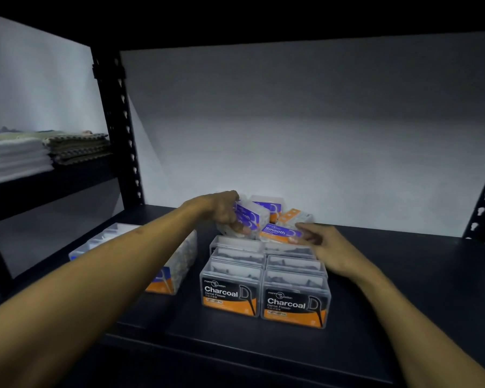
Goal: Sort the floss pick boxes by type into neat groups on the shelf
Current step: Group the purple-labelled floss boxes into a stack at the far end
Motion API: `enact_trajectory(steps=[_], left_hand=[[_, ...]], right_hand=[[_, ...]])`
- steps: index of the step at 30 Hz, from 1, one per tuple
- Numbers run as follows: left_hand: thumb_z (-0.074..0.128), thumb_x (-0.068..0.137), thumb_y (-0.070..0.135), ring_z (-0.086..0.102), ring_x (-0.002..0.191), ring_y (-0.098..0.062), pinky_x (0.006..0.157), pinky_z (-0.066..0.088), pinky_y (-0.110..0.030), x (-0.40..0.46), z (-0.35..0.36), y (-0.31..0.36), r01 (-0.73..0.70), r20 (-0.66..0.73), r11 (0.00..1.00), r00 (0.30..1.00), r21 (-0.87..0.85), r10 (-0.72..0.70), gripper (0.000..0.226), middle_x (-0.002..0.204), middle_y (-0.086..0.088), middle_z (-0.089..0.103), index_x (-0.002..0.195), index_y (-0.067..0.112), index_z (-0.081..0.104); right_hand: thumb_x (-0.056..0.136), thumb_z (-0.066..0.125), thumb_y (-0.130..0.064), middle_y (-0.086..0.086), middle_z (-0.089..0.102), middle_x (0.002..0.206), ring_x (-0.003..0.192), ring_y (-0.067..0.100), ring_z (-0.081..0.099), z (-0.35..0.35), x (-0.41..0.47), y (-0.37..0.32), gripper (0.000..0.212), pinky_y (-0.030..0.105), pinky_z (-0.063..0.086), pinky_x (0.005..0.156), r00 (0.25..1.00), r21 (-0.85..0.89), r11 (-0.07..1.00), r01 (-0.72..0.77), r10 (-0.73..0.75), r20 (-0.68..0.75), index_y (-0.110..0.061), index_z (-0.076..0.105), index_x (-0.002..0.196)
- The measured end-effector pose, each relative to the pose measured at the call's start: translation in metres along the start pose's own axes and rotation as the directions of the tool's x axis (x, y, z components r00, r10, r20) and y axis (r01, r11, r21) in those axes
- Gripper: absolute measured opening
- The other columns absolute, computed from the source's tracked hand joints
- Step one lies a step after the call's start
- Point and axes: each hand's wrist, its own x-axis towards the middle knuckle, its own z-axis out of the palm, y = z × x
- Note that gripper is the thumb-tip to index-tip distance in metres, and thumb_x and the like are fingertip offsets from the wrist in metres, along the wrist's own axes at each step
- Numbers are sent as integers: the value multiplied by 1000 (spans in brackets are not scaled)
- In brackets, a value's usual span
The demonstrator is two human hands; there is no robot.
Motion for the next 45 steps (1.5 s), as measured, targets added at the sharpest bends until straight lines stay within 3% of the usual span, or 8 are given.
enact_trajectory(steps=[5,13,17,20,28,32,41,45], left_hand=[[88,69,32,49,128,-28,99,41,-32,-3,0,5,-65,-95,986,992,152,80,91,144,-9,50,144,11,42],[91,62,39,48,97,-20,75,39,-28,-29,-10,3,-127,-287,987,946,101,151,63,98,0,47,109,24,51],[89,66,41,55,89,-21,73,43,-28,-42,-17,11,-175,-333,984,927,25,173,61,103,-3,60,109,24,49],[83,75,41,57,111,-24,87,42,-28,-55,-19,30,-252,-335,968,910,19,243,63,123,-3,63,130,27,55],[68,90,30,59,116,-28,94,45,-28,-83,11,111,-404,-258,911,891,-80,373,40,126,-7,66,128,17,63],[68,90,32,58,116,-26,95,45,-30,-98,26,146,-450,-210,889,881,-91,424,45,130,-8,63,131,18,59],[77,82,38,56,100,-21,87,49,-33,-116,53,186,-554,-9,828,831,83,557,48,118,-7,65,123,19,62],[80,78,40,58,98,-23,88,51,-40,-111,71,193,-544,66,813,837,205,544,43,111,-5,67,112,18,64]], right_hand=[[79,83,-16,3,68,109,102,15,65,-4,0,5,72,24,50,92,999,-27,1000,3,-4,-40,-9,52,143],[62,93,-30,6,55,124,101,11,68,-24,-19,9,66,20,52,81,997,37,999,-35,37,-71,-28,60,118],[65,91,-14,8,63,119,98,16,70,-33,-37,18,58,28,56,82,985,67,997,-32,43,-169,-32,54,106],[78,84,-10,-2,71,109,94,11,70,-39,-54,22,45,24,55,78,968,51,999,-9,21,-249,-26,53,106],[83,76,-4,-3,65,113,100,16,66,-63,-115,42,55,39,55,90,929,-149,989,-8,-48,-367,-42,51,114],[83,75,-2,-1,58,116,103,16,60,-69,-143,51,61,30,46,91,912,-266,964,-2,-107,-395,-26,51,134],[87,67,5,3,43,121,101,16,52,-83,-177,51,57,12,32,87,888,-352,932,-84,-90,-450,-16,53,138],[88,68,4,4,48,123,108,20,56,-106,-201,62,56,33,46,96,888,-278,956,-91,-49,-457,-24,55,134]])
